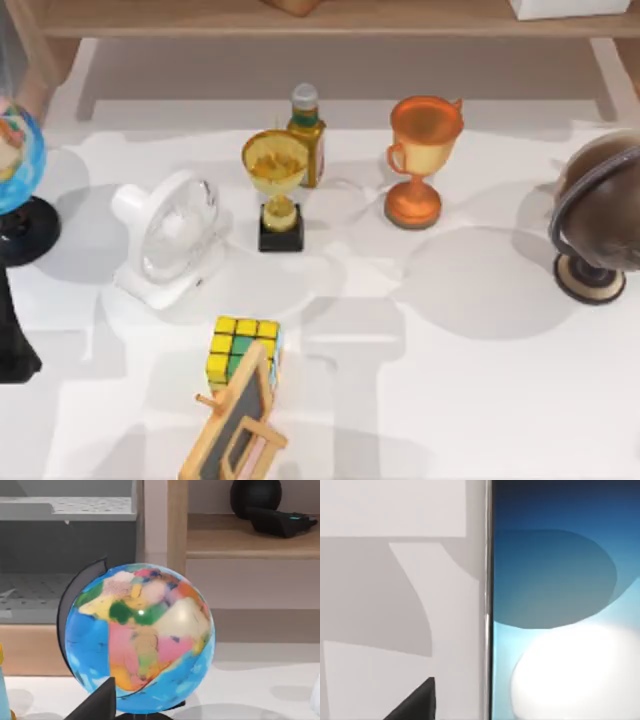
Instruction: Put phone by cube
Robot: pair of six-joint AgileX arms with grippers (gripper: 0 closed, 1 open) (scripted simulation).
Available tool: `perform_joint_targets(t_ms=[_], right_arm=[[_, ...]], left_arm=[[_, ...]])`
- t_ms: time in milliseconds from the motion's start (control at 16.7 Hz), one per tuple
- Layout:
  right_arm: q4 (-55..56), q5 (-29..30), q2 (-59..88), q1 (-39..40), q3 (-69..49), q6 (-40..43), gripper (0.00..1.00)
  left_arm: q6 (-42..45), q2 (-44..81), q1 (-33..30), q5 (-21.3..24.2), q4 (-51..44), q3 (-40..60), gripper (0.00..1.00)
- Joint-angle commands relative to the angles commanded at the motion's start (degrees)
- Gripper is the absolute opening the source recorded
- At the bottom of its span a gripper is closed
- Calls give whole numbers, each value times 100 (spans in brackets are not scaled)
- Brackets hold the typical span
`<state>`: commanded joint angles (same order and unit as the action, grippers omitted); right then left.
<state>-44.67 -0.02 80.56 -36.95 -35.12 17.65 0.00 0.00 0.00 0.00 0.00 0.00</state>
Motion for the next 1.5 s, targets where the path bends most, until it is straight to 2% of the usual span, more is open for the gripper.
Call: perform_joint_targets(t_ms=[240,480,1260,1500], right_arm=[[724,-1,378,-2,317,-4,100],[781,-1,422,-3,350,-4,100],[781,-1,422,-3,350,-4,2],[781,-1,422,-3,350,-4,0]], left_arm=[[0,0,0,0,0,0,100],[0,0,0,0,0,0,100],[0,0,0,0,0,0,100],[0,0,0,0,0,0,100]])
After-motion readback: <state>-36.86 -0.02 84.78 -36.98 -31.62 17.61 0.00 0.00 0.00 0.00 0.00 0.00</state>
